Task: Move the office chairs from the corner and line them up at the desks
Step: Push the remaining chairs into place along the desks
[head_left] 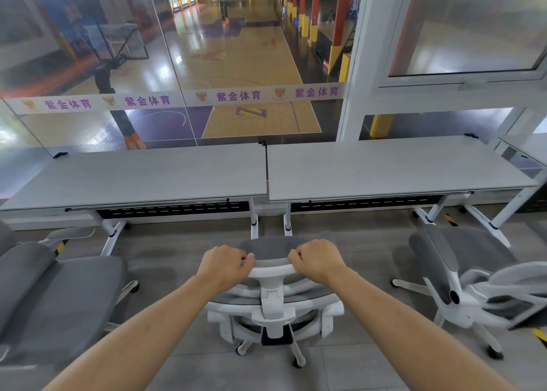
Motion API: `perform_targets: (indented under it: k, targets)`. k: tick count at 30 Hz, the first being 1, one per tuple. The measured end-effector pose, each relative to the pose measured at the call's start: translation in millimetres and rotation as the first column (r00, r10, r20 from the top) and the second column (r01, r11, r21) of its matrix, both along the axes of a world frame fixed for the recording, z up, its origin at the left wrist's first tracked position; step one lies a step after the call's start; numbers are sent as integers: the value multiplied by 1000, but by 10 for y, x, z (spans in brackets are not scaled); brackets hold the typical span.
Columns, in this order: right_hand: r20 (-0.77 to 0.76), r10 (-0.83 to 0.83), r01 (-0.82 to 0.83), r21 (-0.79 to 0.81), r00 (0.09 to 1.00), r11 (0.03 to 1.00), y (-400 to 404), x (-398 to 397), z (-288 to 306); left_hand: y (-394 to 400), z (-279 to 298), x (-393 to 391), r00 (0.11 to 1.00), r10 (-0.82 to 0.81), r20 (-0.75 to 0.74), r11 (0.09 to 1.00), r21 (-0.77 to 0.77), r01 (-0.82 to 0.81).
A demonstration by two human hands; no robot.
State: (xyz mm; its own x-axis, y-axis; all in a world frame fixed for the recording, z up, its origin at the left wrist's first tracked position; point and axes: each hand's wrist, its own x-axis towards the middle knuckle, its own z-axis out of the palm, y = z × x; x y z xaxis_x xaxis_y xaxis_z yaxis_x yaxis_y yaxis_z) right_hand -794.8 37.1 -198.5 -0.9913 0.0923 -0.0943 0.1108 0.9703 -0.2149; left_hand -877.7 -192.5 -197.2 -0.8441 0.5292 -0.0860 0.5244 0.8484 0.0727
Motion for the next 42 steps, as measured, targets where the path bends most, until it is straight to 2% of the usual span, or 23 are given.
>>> perform_targets:
  k: [42]
  targets:
    - [20,-19,19,20,1000,1000,-44,51,11,-32,-35,-15,1000,-11,-2,1000,23,11]
